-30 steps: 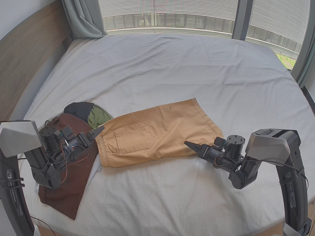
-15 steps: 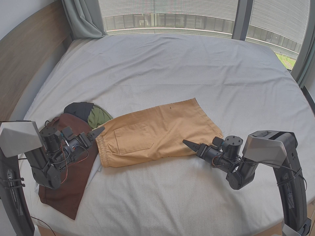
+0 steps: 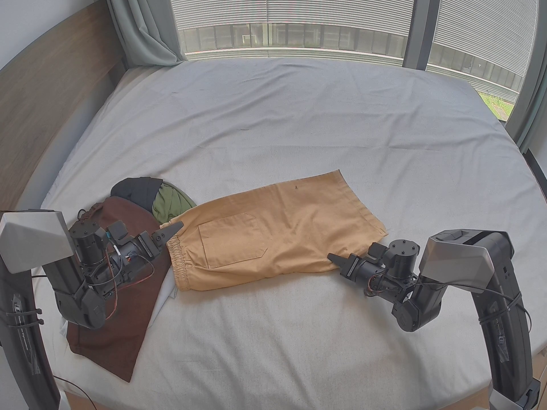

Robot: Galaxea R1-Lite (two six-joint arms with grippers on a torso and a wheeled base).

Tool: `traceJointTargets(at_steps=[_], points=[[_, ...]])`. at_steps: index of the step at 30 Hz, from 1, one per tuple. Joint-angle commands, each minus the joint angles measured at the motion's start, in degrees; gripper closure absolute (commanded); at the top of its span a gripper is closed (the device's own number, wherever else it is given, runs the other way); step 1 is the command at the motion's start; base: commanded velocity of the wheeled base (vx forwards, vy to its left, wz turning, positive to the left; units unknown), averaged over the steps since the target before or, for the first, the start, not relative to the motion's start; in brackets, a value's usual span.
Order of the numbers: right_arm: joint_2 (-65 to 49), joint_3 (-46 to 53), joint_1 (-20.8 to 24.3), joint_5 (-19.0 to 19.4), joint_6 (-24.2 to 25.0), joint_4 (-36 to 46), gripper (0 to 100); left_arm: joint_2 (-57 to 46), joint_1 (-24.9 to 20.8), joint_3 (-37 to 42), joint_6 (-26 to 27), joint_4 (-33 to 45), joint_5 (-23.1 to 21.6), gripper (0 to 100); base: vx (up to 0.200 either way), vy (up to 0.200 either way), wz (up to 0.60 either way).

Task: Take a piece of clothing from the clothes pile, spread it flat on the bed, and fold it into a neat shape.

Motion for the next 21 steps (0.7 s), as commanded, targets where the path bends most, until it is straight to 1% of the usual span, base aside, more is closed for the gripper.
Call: traceJointTargets(at_steps=[1, 5, 10, 12, 13, 15, 16, 21], points=[[0.1, 0.08, -0.01, -0.09, -0.06, -0.54, 100, -0.11, -0.03, 0.23, 0.02, -0.14, -0.18, 0, 0.0, 0.0, 0.0], [0.01, 0.35, -0.1, -0.27, -0.06, -0.54, 100, -0.02, 0.15, 0.23, 0.81, -0.14, -0.36, 0, 0.0, 0.0, 0.0], [-0.69, 2.28, -0.18, -0.27, -0.24, -0.54, 100, 1.21, 0.67, 0.32, 5.47, -0.14, -1.32, 0, 0.0, 0.0, 0.0], [-0.69, 2.28, -0.18, -0.27, -0.24, -0.54, 100, 1.21, 0.67, 0.32, 5.56, -0.14, -1.32, 0, 0.0, 0.0, 0.0], [-1.4, 3.86, -0.36, -0.27, -0.41, -1.33, 100, 1.56, 0.76, 0.32, 6.52, -0.14, -1.24, 0, 0.0, 0.0, 0.0], [-1.4, 3.86, -0.36, -0.27, -0.41, -1.33, 100, 1.56, 0.76, 0.32, 6.52, -0.14, -1.24, 0, 0.0, 0.0, 0.0], [-2.19, 6.15, -0.36, -0.27, -0.85, -2.38, 100, 1.03, 0.76, 1.02, 6.7, -0.14, -1.5, 0, 0.0, 0.0, 0.0], [-4.91, 10.89, -0.18, -0.27, -2.17, -2.91, 100, 0.68, 0.76, 1.37, 6.87, -0.14, -1.68, 0, 0.0, 0.0, 0.0]])
